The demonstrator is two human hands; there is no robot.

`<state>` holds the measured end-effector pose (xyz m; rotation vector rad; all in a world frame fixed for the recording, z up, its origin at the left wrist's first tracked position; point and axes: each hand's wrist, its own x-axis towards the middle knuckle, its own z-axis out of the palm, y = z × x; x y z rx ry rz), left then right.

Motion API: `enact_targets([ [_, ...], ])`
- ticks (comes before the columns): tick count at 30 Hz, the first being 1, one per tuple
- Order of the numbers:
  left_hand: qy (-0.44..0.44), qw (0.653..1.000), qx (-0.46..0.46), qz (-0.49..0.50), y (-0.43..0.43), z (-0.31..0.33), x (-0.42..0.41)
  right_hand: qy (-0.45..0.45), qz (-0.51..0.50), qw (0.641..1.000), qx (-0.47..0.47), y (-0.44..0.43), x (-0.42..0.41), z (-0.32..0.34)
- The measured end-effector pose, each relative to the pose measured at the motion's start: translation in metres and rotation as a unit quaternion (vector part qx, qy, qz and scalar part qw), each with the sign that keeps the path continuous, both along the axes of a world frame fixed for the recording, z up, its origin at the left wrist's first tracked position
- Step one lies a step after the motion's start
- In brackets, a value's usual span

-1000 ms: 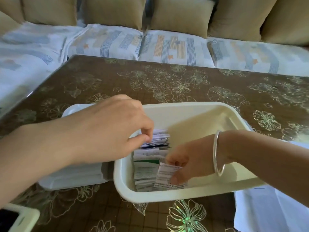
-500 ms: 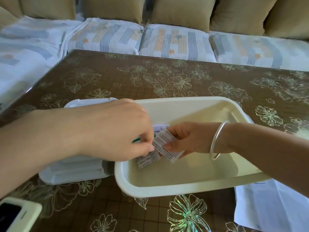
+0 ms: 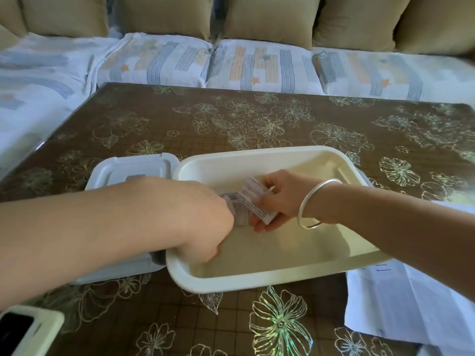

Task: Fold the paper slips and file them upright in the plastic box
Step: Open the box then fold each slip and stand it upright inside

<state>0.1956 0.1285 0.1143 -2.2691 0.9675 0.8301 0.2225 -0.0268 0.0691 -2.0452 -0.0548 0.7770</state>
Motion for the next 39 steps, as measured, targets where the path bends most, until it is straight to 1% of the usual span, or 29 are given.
enact_targets([
  [3, -0.035, 0.999, 0.000, -0.015, 0.009, 0.001, -0.001, -0.068, 0.063, 0.991, -0.101, -0.007, -0.003, 0.005],
  [4, -0.046, 0.999, -0.003, -0.018, 0.010, 0.001, 0.001, -0.099, 0.094, 0.980, -0.146, -0.008, -0.004, 0.007],
  [6, -0.072, 0.997, -0.011, -0.032, 0.012, 0.002, 0.003, -0.170, 0.148, 0.945, -0.239, -0.008, -0.006, 0.011],
  [8, -0.089, 0.995, -0.018, -0.041, 0.013, 0.003, 0.006, -0.187, 0.166, 0.927, -0.280, -0.005, -0.009, 0.015],
  [11, -0.081, 0.995, -0.032, -0.050, 0.015, 0.003, 0.009, -0.191, 0.181, 0.918, -0.298, 0.000, -0.011, 0.016],
  [14, -0.051, 0.996, -0.070, -0.027, 0.019, 0.004, 0.012, -0.223, 0.227, 0.901, -0.293, 0.011, -0.011, 0.015],
  [16, -0.011, 0.995, -0.102, 0.005, 0.021, 0.006, 0.016, -0.229, 0.272, 0.884, -0.304, 0.018, -0.012, 0.016],
  [18, 0.032, 0.992, -0.116, 0.036, 0.021, 0.008, 0.019, -0.233, 0.315, 0.859, -0.330, 0.024, -0.015, 0.020],
  [20, 0.051, 0.990, -0.125, 0.044, 0.020, 0.009, 0.021, -0.252, 0.329, 0.842, -0.344, 0.027, -0.018, 0.022],
  [24, 0.057, 0.989, -0.129, 0.048, 0.019, 0.007, 0.021, -0.291, 0.309, 0.822, -0.380, 0.028, -0.019, 0.019],
  [27, 0.058, 0.988, -0.136, 0.050, 0.014, 0.004, 0.021, -0.302, 0.290, 0.823, -0.385, 0.028, -0.018, 0.018],
  [30, 0.053, 0.986, -0.146, 0.058, 0.014, 0.005, 0.021, -0.318, 0.299, 0.810, -0.390, 0.033, -0.020, 0.017],
  [35, 0.032, 0.984, -0.165, 0.064, 0.024, 0.019, 0.015, -0.346, 0.339, 0.772, -0.412, 0.045, -0.024, 0.019],
  [37, 0.039, 0.976, -0.202, 0.074, 0.033, 0.033, 0.010, -0.360, 0.357, 0.756, -0.414, 0.051, -0.024, 0.019],
  [39, 0.034, 0.955, -0.281, 0.092, 0.042, 0.046, 0.008, -0.378, 0.365, 0.741, -0.418, 0.056, -0.023, 0.019],
])
